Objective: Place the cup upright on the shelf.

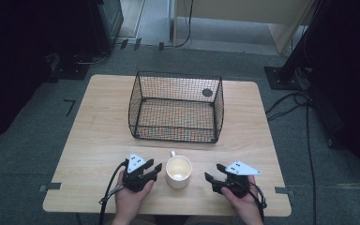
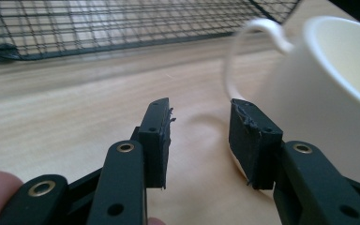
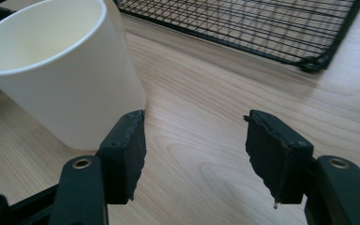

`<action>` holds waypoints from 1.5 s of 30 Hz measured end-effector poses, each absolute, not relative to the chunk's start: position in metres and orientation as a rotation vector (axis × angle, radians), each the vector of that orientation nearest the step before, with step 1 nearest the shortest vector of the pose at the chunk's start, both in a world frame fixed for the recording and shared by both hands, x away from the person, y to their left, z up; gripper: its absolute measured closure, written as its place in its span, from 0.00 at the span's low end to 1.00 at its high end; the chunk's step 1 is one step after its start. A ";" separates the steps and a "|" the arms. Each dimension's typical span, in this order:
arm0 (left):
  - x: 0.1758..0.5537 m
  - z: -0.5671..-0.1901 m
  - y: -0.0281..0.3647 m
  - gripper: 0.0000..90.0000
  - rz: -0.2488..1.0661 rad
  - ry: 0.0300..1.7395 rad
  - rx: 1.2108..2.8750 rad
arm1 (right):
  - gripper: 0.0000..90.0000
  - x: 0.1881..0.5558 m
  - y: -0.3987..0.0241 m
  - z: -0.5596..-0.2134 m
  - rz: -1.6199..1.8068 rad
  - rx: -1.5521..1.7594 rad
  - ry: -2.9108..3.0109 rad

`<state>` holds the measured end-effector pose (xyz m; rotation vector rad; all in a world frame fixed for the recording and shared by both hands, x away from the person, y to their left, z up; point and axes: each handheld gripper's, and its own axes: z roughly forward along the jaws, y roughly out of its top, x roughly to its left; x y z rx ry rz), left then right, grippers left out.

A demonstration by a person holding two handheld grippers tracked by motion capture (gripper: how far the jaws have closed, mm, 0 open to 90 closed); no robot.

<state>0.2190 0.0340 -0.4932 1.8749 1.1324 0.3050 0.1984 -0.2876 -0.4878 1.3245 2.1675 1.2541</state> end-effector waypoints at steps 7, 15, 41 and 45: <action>0.189 -0.500 0.025 0.66 0.248 1.072 1.933 | 0.54 0.206 -0.271 -0.492 1.251 1.314 2.170; 0.177 -0.502 0.001 0.47 0.286 1.056 1.965 | 0.55 0.215 -0.250 -0.500 1.219 1.293 2.143; 0.203 -0.499 0.061 0.25 0.399 1.015 2.015 | 0.54 0.210 -0.200 -0.495 1.393 1.091 2.302; 0.208 -0.501 0.088 0.25 0.441 1.099 1.985 | 0.50 0.208 -0.180 -0.491 1.406 1.030 2.341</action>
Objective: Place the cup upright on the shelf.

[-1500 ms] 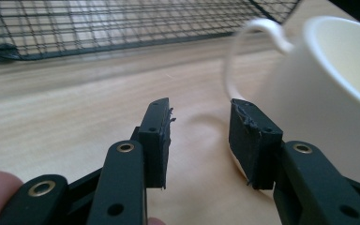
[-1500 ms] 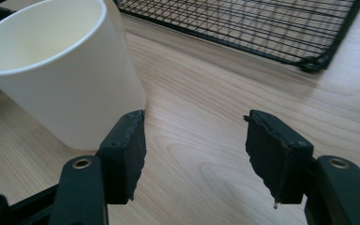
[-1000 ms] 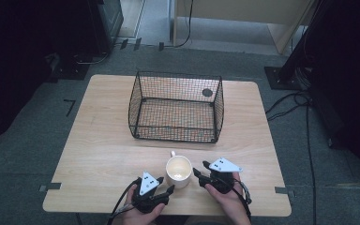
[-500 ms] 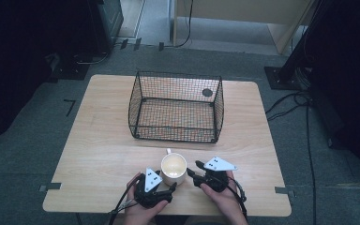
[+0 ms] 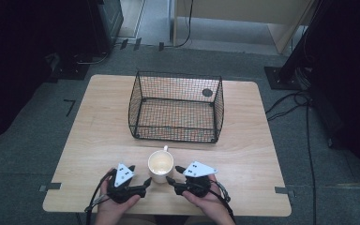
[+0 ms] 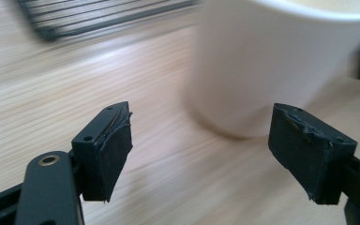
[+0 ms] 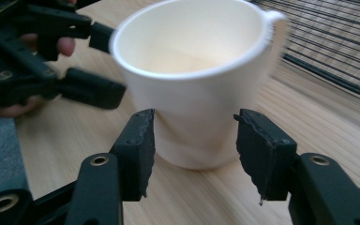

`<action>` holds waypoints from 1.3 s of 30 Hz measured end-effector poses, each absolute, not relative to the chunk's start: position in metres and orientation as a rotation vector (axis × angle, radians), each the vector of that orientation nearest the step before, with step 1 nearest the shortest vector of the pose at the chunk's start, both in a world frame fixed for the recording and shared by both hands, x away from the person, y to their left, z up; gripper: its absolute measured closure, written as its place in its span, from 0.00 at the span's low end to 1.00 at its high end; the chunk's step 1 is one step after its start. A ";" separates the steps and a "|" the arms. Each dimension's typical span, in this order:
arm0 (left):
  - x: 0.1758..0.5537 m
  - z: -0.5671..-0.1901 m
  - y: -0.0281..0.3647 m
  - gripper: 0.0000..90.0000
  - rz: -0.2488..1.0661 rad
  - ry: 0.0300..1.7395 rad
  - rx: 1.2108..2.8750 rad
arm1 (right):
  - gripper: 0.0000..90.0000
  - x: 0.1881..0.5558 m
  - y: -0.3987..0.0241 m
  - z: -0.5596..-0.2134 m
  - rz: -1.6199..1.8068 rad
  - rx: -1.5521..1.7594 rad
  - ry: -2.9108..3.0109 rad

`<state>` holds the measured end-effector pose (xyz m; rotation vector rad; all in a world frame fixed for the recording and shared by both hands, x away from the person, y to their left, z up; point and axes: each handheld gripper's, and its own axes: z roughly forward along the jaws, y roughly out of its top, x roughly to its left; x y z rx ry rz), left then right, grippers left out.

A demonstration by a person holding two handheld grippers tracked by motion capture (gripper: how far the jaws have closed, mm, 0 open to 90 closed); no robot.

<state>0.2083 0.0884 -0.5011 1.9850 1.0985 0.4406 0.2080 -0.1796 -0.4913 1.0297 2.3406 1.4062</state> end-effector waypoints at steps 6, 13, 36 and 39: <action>0.222 -0.506 0.134 0.25 0.550 1.270 1.946 | 0.48 0.211 -0.156 -0.488 1.435 1.017 2.366; 0.233 -0.512 0.179 0.25 0.600 1.405 1.914 | 0.49 0.229 -0.183 -0.470 1.505 1.018 2.261; 0.236 -0.518 0.176 0.17 0.598 1.402 1.992 | 0.83 0.315 -0.152 -0.505 1.488 0.908 2.349; 0.236 -0.518 0.176 0.17 0.598 1.401 1.992 | 0.93 0.312 -0.154 -0.503 1.475 0.908 2.306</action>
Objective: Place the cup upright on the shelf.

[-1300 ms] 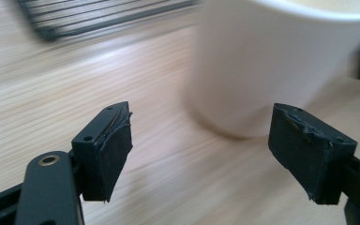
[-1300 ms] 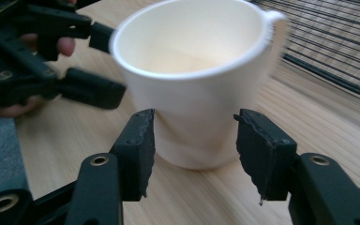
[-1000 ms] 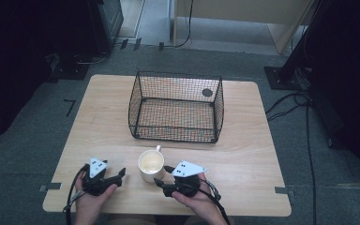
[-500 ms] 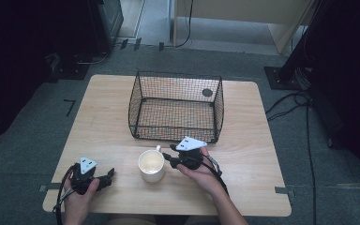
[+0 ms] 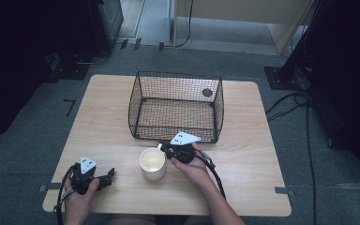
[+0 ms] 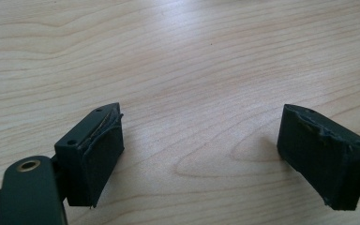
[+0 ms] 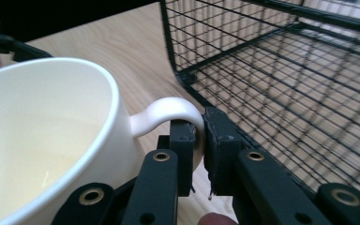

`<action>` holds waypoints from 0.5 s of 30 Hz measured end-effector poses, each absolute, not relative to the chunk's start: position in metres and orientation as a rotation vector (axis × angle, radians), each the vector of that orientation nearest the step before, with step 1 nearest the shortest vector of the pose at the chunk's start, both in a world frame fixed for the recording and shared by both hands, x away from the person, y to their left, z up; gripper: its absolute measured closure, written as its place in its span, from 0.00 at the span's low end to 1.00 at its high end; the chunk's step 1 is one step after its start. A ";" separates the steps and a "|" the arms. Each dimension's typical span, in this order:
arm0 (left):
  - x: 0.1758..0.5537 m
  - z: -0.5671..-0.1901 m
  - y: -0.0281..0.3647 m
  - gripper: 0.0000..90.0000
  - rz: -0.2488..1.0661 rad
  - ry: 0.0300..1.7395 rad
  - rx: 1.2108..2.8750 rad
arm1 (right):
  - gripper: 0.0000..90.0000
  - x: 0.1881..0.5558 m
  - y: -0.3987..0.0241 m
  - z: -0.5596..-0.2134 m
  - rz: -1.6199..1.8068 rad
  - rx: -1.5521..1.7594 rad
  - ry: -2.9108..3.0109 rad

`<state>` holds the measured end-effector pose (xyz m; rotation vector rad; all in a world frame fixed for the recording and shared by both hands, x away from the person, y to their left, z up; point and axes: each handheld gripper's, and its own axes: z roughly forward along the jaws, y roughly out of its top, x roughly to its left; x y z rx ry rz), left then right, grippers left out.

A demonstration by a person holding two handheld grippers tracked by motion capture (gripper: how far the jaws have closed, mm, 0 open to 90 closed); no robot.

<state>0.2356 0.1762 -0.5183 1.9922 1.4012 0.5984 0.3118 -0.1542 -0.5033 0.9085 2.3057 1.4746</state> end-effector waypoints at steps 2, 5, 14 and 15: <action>0.236 -0.518 0.176 0.17 0.598 1.401 1.992 | 0.93 0.309 -0.158 -0.504 1.468 0.905 2.282; 0.236 -0.518 0.176 0.17 0.598 1.401 1.992 | 0.93 0.299 -0.170 -0.503 1.438 0.947 2.240; 0.237 -0.518 0.175 0.17 0.597 1.398 1.994 | 0.87 0.247 -0.226 -0.502 1.465 0.973 2.306; 0.238 -0.518 0.175 0.17 0.598 1.399 1.994 | 0.87 0.242 -0.230 -0.502 1.470 0.965 2.334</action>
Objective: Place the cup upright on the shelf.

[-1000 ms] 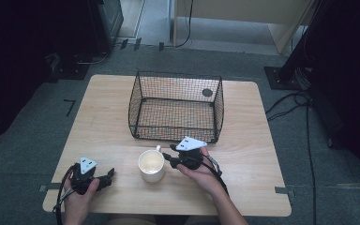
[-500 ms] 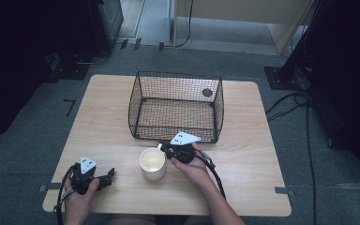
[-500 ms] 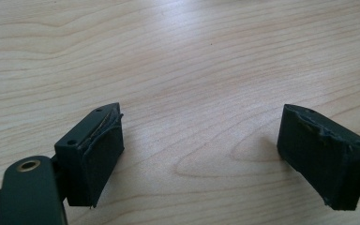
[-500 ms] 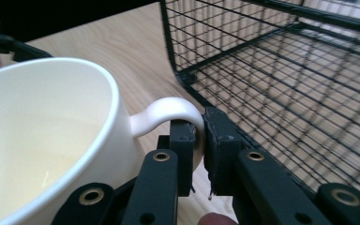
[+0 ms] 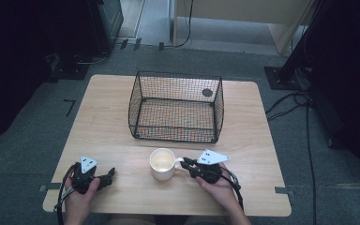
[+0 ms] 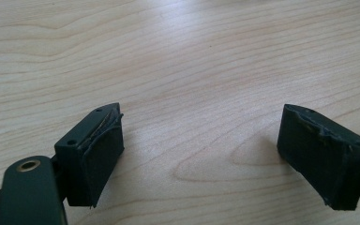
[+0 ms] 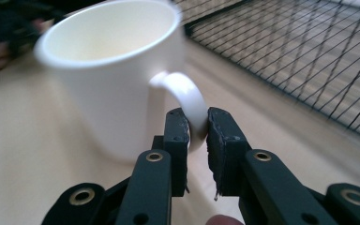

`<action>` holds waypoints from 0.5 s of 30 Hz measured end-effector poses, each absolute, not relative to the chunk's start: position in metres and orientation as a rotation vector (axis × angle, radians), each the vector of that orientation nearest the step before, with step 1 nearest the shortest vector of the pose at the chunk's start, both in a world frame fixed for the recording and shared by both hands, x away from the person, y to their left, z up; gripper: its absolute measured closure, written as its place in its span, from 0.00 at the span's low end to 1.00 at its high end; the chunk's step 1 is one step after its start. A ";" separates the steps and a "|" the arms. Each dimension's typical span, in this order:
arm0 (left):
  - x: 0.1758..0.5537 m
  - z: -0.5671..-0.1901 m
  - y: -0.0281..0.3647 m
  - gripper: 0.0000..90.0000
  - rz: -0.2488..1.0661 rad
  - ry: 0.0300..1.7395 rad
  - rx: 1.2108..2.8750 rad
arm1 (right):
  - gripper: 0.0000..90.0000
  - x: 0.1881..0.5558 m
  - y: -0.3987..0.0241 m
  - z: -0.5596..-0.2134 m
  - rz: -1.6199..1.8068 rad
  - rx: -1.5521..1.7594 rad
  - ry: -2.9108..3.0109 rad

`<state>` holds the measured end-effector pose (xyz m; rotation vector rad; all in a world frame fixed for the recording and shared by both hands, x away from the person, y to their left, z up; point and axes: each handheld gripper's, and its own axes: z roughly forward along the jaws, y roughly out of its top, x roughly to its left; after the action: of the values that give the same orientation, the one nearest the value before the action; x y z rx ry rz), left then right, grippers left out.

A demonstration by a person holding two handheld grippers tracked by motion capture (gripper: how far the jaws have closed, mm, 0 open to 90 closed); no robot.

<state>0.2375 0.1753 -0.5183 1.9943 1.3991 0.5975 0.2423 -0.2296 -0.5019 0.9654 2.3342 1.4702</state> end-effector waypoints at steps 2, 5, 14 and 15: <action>0.238 -0.518 0.175 0.17 0.598 1.401 1.995 | 0.85 0.234 -0.232 -0.501 1.482 0.937 2.390; 0.238 -0.518 0.175 0.17 0.600 1.406 1.990 | 0.82 0.226 -0.228 -0.497 1.491 0.910 2.441; 0.238 -0.518 0.174 0.17 0.601 1.407 1.990 | 0.89 0.221 -0.203 -0.488 1.393 0.857 2.470; 0.238 -0.518 0.174 0.17 0.601 1.407 1.990 | 0.89 0.221 -0.202 -0.487 1.396 0.850 2.472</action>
<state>0.2382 0.1745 -0.5183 1.9895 1.4069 0.6008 0.2205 -0.2024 -0.4871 0.8502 2.4715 1.3956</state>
